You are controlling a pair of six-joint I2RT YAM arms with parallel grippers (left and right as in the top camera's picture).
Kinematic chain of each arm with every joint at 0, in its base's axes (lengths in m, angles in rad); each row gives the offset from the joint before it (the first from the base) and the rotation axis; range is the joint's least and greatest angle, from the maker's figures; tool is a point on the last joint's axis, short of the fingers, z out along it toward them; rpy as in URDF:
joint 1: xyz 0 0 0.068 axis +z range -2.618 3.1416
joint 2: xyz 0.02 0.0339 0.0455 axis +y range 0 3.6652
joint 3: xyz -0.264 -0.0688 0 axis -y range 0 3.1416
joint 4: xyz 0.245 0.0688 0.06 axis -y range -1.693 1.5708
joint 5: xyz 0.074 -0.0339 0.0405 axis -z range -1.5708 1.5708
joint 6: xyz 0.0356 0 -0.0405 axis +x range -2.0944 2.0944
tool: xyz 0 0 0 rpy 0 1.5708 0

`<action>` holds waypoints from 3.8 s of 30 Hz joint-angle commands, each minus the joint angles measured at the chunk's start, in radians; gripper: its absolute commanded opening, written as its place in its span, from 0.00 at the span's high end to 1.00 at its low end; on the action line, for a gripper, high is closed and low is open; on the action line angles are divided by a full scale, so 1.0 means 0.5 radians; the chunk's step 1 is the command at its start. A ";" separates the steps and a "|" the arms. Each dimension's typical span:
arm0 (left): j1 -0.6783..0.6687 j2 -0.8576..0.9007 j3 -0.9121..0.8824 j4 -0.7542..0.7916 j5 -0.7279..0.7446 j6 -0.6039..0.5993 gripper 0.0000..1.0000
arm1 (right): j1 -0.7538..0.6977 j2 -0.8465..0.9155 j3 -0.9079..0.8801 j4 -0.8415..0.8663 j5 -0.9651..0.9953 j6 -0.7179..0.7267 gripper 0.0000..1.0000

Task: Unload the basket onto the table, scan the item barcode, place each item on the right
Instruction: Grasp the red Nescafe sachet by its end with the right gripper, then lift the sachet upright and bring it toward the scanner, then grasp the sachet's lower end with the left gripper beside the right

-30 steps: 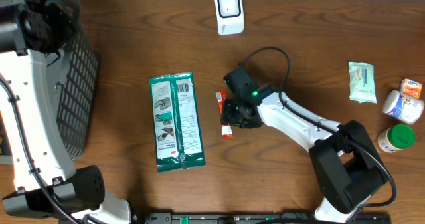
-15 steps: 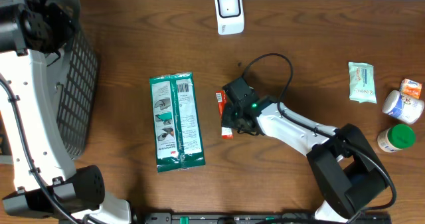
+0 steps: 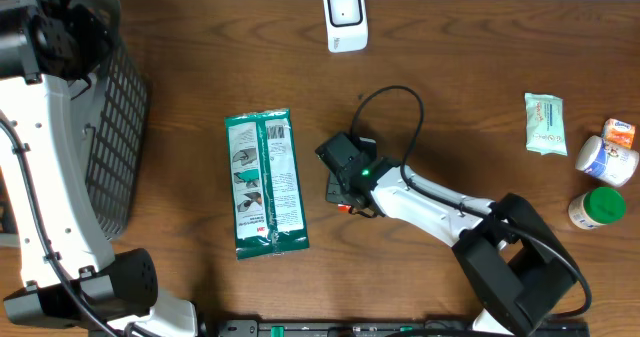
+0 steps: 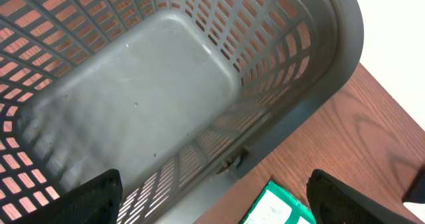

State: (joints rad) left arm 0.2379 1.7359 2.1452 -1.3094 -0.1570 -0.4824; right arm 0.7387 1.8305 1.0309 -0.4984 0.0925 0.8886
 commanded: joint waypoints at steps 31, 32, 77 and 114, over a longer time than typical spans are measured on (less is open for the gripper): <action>0.006 -0.016 0.010 -0.007 -0.025 0.004 0.12 | -0.261 -0.874 0.103 -0.488 -0.484 -2.309 0.99; 0.006 -0.016 0.010 -0.007 -0.025 0.004 0.12 | -0.263 -0.875 0.103 -0.473 -0.517 -2.309 0.99; -0.563 -0.016 0.007 -0.429 1.617 1.002 0.44 | -0.929 -1.144 0.104 0.063 -2.047 -0.938 0.99; -1.283 0.022 0.007 0.244 1.714 0.678 0.56 | -0.935 -1.144 0.104 1.022 -2.061 0.049 0.99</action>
State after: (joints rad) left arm -0.3889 1.7363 2.1452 -1.1858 0.6830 -0.1318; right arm 0.2707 1.2671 1.0691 0.0040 -0.9558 0.8932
